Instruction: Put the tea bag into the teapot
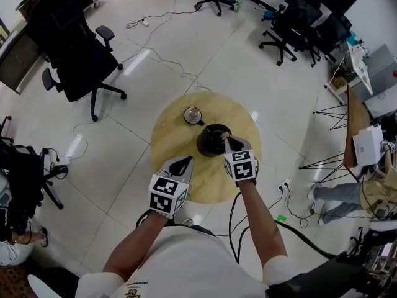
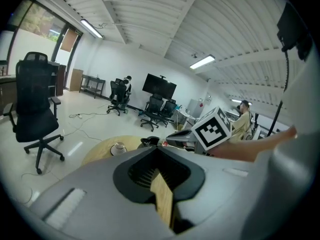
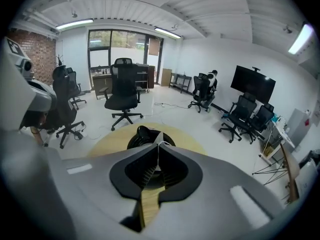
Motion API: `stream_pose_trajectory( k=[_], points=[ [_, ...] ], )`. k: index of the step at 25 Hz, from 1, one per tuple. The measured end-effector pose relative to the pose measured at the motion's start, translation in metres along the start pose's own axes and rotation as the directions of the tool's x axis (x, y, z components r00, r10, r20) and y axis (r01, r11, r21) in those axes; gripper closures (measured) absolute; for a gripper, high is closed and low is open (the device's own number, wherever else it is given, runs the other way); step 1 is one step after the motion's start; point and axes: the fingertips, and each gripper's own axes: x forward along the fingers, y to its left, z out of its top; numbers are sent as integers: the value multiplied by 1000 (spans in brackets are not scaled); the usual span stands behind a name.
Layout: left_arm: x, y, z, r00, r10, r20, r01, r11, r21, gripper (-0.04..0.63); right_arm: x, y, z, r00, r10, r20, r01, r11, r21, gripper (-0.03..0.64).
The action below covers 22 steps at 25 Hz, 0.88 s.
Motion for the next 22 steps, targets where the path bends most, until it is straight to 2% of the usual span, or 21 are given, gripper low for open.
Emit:
stream_pose_trajectory(
  k=[7, 9, 15, 17, 19, 22],
  points=[
    [-5, 16, -6, 1000, 25, -2, -25, 999, -43, 583, 21, 7, -8, 999, 13, -49, -14, 1000, -17, 603],
    [-6, 20, -5, 1000, 28, 0, -28, 998, -48, 583, 24, 11, -7, 998, 21, -61, -22, 999, -25, 540],
    [-9, 26, -7, 1000, 25, 3, -25, 998, -49, 583, 13, 17, 0, 1000, 13, -19, -13, 1000, -12, 540],
    [-10, 26, -6, 1000, 19, 7, -18, 999, -41, 583, 0, 18, 4, 1000, 13, 17, -13, 1000, 17, 543],
    [-11, 24, -3, 1000, 14, 16, -13, 999, -29, 583, -16, 19, 7, 997, 15, 75, -20, 997, 74, 615],
    [-12, 15, -1, 999, 12, 32, -12, 1000, -7, 583, -46, 17, 3, 984, 22, 178, -62, 973, 222, 615]
  ],
)
